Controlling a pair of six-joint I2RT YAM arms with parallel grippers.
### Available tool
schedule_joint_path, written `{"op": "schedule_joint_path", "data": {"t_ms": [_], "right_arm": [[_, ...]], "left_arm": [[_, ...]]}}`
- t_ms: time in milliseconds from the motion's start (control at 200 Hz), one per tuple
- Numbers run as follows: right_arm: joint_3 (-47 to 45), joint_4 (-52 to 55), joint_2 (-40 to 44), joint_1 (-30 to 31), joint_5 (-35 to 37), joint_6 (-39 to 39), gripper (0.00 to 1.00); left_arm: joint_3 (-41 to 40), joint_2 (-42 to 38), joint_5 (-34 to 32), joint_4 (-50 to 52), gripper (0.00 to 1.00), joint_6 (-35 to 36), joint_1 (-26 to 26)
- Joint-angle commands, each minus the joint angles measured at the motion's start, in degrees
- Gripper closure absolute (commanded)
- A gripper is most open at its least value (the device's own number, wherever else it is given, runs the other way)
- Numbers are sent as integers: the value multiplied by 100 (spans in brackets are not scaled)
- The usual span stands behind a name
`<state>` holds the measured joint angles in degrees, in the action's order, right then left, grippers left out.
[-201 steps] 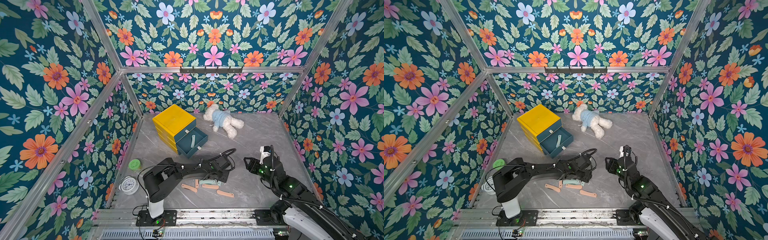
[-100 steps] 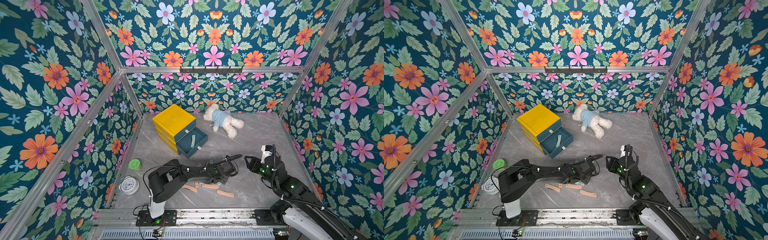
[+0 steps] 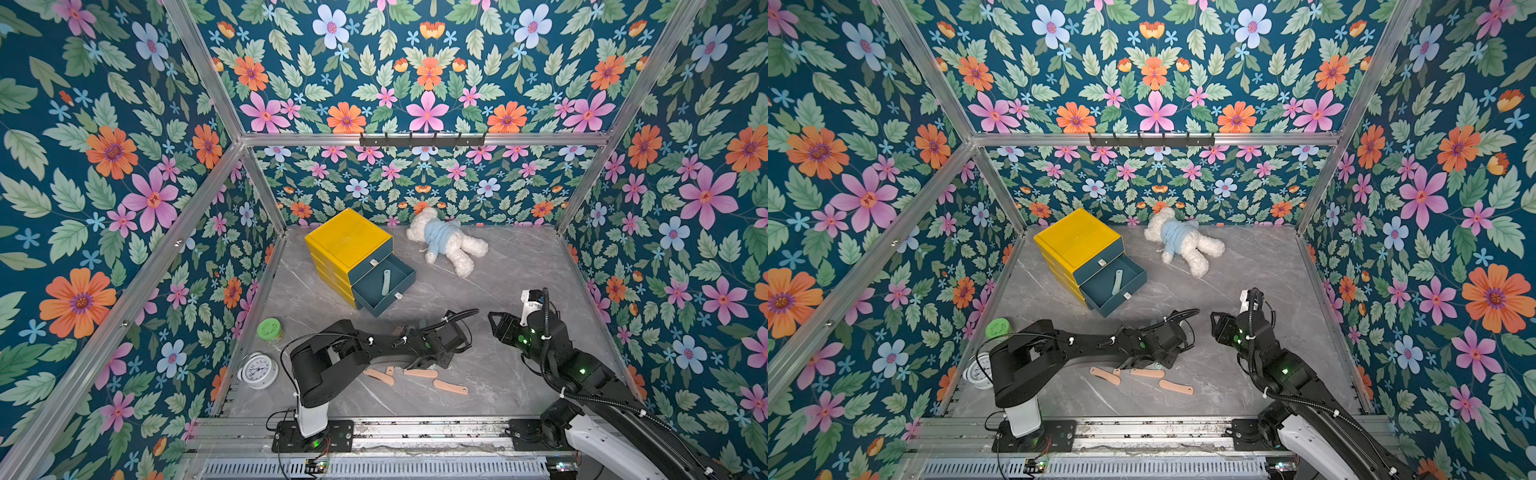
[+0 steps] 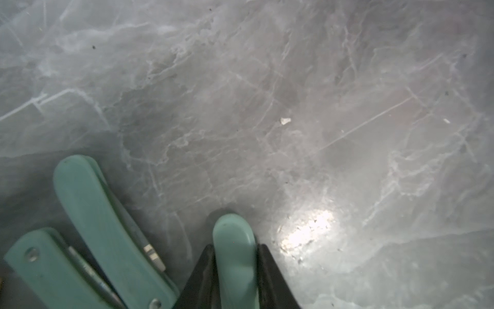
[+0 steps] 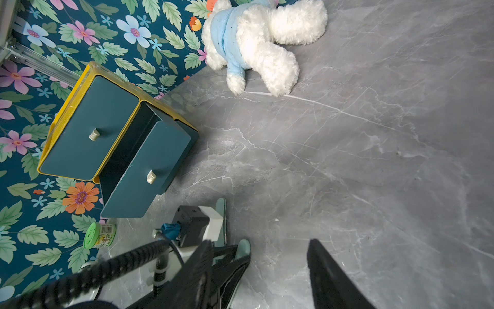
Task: Place the fruit knives into the drawer by color
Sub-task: Pick up the fruit knife from the center of the board.
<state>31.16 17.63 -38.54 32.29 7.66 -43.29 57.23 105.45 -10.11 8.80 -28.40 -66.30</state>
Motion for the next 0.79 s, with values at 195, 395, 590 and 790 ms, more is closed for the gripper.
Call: {"op": "schedule_joint_path", "data": {"t_ms": [195,395,590,790], "right_arm": [[22,-84,12,-1,83,-154,41],[48,-50,40,0,113,-172,41],[88,-59,38,-6,65,-190,41],[68,-137,26,3,-10,-215,41]], "left_arm": [[275,-167,679,666,77,-157,9],[787,-538,377,810,77,-23,75],[1222,-1121,-291,1318,78,361,504],[1600,-1846,-1019,1454,77,719,1287]]}}
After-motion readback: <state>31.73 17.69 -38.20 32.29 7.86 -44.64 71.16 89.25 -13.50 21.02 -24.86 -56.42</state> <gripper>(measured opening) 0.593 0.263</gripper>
